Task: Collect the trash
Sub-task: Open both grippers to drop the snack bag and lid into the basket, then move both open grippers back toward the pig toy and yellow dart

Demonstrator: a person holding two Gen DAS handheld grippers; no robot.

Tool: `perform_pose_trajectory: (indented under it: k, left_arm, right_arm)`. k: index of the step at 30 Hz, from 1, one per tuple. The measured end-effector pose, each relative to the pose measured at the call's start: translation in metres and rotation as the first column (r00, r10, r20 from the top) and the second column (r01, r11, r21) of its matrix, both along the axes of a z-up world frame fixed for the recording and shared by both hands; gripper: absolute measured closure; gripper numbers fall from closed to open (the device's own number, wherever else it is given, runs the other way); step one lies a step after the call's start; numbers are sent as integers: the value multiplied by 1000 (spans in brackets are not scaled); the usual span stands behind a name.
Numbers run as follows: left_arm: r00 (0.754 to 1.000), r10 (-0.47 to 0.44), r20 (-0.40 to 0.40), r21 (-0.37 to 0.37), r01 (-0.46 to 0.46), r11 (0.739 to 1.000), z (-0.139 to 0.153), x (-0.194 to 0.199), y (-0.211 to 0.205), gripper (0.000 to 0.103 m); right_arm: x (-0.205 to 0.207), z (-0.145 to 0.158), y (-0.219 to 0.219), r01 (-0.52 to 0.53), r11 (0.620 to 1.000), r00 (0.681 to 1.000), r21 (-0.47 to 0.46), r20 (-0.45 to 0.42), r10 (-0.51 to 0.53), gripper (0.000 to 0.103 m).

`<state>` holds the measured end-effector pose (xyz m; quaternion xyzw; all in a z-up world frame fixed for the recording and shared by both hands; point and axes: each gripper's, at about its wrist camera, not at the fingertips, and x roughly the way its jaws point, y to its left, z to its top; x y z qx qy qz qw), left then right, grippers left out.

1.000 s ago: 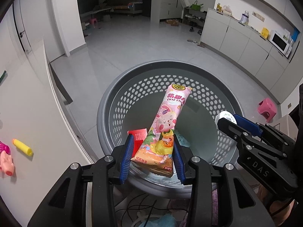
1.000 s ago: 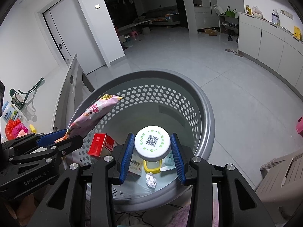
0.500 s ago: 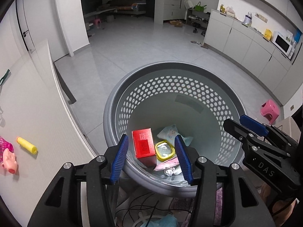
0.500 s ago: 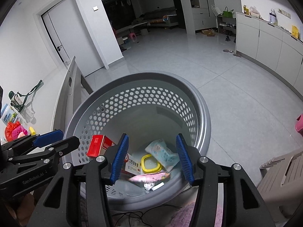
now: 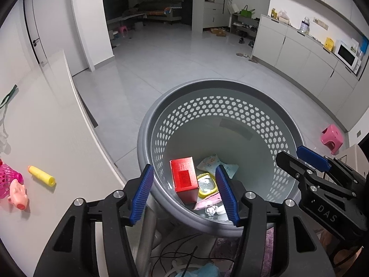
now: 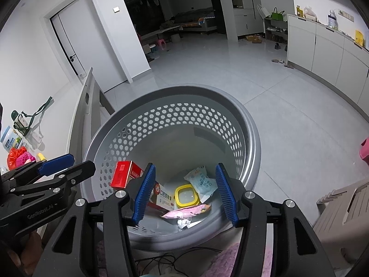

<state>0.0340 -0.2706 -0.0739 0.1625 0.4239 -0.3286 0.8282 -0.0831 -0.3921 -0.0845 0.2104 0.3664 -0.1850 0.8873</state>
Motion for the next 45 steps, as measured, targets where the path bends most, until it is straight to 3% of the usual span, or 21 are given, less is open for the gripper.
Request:
perform_pose_trajectory:
  k: [8, 21, 37, 45]
  left_arm:
    - [999, 26, 22, -1, -26, 1000, 10, 0, 18, 41]
    - [990, 121, 76, -64, -116, 991, 38, 2, 76, 39]
    - [946, 295, 132, -134, -278, 951, 67, -3, 166, 37]
    - [909, 383, 163, -155, -360, 920, 76, -5, 207, 37]
  right_arm:
    - [3, 11, 17, -20, 1000, 1000, -22, 13, 20, 49]
    - [7, 42, 60, -99, 991, 993, -84, 57, 104, 47]
    - [27, 72, 129, -237, 957, 962, -165, 99, 255, 45]
    - [41, 85, 164, -315, 929, 931, -192, 127, 342, 43]
